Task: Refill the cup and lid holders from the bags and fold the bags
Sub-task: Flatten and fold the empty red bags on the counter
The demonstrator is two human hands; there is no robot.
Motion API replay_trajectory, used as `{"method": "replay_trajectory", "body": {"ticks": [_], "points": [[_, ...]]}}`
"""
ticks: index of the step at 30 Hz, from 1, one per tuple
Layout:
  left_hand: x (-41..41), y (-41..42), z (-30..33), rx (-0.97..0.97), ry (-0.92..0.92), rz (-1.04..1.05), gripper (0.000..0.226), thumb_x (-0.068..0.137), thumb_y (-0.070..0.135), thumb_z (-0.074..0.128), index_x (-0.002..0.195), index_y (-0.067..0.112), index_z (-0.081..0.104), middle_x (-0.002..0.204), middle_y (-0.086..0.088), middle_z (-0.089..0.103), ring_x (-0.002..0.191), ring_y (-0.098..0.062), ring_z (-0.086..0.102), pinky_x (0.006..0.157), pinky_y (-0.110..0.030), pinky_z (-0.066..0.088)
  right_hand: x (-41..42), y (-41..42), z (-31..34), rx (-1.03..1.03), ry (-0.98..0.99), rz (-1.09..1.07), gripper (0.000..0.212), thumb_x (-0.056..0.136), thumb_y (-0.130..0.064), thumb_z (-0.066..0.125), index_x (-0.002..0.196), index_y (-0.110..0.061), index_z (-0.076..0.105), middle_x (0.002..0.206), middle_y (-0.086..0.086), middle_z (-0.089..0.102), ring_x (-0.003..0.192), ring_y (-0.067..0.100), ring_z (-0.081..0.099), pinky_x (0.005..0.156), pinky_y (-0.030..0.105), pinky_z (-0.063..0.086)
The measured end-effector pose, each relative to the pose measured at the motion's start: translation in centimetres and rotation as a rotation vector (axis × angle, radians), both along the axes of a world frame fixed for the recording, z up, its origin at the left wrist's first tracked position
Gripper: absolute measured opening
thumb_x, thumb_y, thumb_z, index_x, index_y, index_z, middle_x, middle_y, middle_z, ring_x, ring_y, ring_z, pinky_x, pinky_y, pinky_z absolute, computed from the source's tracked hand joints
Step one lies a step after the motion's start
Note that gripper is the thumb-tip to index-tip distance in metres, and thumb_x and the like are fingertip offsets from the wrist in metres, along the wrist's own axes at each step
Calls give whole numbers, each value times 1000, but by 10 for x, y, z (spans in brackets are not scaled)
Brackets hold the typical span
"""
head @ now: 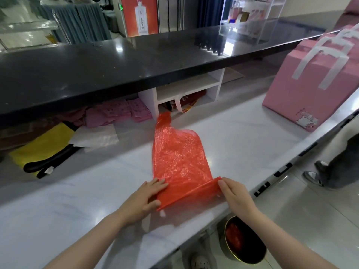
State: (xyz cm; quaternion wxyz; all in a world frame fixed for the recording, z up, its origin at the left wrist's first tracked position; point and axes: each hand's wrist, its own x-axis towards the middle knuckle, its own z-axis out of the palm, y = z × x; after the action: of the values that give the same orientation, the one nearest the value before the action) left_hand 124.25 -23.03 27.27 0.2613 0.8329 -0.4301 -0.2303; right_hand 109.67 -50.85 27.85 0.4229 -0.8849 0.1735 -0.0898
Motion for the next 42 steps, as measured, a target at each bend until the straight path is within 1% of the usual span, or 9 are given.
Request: {"method": "replay_trajectory", "body": {"ticks": [6, 11, 15, 18, 21, 26, 32, 37, 42], "points": [[1, 2, 12, -45, 105, -14, 106, 61, 97, 3, 144, 34, 21, 155, 10, 24, 145, -4, 10, 119, -32, 0, 14, -7, 1, -38, -73, -41, 38, 101, -26, 43, 67, -11, 51, 58, 8, 56, 57, 16, 51, 55, 27, 36], [-3, -2, 23, -26, 58, -16, 56, 75, 70, 57, 125, 63, 35, 127, 47, 35, 112, 25, 33, 102, -8, 23, 27, -17, 5, -17, -131, -103, 41, 101, -24, 43, 60, -25, 40, 50, -7, 44, 51, 7, 44, 51, 19, 32], [-3, -13, 14, -66, 23, 414, 16, 87, 27, 66, 86, 43, 65, 87, 25, 67, 75, 8, 60, 70, -15, 46, 35, -17, 6, 186, -113, -62, 41, 98, -43, 41, 68, -17, 52, 61, 1, 54, 61, 19, 51, 63, 34, 43], [-5, -23, 11, -145, 99, 642, 19, 88, 27, 66, 71, 34, 66, 73, 19, 69, 69, 4, 63, 57, -12, 39, 34, -19, 4, 213, -59, 42, 41, 80, -68, 48, 87, -30, 61, 75, -17, 67, 69, -3, 60, 61, 14, 44], [-7, -30, 11, -138, 59, 711, 22, 87, 28, 67, 65, 26, 65, 69, 10, 70, 68, -9, 63, 58, -23, 42, 34, -24, -7, 298, 10, 109, 17, 85, -35, 68, 101, -33, 65, 95, -21, 72, 90, 0, 68, 78, 17, 51], [-15, -40, 9, -175, 101, 766, 7, 84, 30, 69, 79, 28, 66, 78, 10, 71, 76, -8, 65, 67, -27, 47, 34, -21, -5, 201, 2, 39, 30, 85, -31, 70, 114, -36, 63, 72, -16, 70, 67, 0, 65, 63, 12, 46], [-17, -44, 11, -221, 185, 878, 17, 86, 33, 67, 102, 32, 60, 89, 11, 71, 83, -4, 66, 66, -14, 42, 34, -21, -8, 85, 7, -17, 81, 88, -31, 67, 145, -44, 11, 48, -7, 45, 51, 3, 45, 56, 12, 39], [-22, -50, 7, -209, 88, 884, 34, 82, 32, 71, 110, 36, 54, 80, 15, 65, 73, 3, 59, 57, -6, 35, 33, -19, -11, -31, -37, -5, 70, 85, -26, 70, 145, -36, 34, 57, -3, 56, 63, 6, 56, 62, 8, 41], [-24, -53, 5, -133, -312, 664, 63, 82, 28, 71, 138, 20, 45, 140, -4, 45, 127, -21, 44, 105, -34, 38, 39, -19, -11, -131, -6, 20, 42, 84, -29, 71, 124, -30, 61, 63, -9, 50, 64, 5, 51, 59, 11, 37]]}}
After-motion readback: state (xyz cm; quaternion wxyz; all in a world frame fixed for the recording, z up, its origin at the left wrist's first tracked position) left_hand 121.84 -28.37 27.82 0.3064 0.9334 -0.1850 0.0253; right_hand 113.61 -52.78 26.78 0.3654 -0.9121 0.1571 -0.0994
